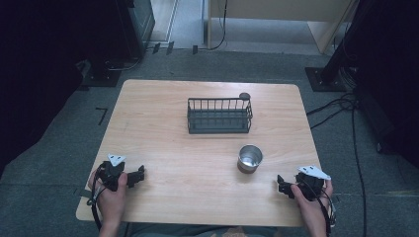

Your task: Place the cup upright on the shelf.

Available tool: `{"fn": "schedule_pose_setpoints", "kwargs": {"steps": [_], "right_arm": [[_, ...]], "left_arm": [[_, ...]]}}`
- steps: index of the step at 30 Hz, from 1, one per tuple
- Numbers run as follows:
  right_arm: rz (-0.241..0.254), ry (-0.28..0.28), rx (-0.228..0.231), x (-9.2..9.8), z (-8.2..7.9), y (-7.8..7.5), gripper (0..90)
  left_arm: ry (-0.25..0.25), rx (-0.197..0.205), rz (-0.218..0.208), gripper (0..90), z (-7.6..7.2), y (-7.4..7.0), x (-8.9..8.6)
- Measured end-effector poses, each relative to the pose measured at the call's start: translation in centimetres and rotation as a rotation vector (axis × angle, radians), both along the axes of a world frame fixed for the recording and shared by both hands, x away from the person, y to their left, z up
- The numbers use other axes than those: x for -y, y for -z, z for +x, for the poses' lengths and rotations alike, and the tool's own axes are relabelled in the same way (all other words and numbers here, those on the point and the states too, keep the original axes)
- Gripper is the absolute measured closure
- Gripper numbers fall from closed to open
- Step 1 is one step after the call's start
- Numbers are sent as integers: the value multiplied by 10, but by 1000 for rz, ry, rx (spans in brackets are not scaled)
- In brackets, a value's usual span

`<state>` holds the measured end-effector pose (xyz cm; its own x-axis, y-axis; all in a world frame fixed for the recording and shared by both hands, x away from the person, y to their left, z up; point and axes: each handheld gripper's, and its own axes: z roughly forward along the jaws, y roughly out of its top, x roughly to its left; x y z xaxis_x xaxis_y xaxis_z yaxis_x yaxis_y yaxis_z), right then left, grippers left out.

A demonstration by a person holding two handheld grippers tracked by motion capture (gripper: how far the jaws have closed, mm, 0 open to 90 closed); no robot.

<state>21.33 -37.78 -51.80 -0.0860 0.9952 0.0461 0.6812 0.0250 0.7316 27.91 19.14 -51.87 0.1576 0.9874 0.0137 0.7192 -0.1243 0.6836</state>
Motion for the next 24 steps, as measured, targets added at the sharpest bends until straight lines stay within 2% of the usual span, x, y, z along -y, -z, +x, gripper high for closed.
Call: {"fn": "schedule_pose_setpoints", "kwargs": {"steps": [9,24], "right_arm": [[40,-24,36,-6,0,-11,0],[39,-82,59,-22,2,-23,0]], "left_arm": [[0,0,0,0,0,0,0],[0,0,-1,0,0,0,0]]}}
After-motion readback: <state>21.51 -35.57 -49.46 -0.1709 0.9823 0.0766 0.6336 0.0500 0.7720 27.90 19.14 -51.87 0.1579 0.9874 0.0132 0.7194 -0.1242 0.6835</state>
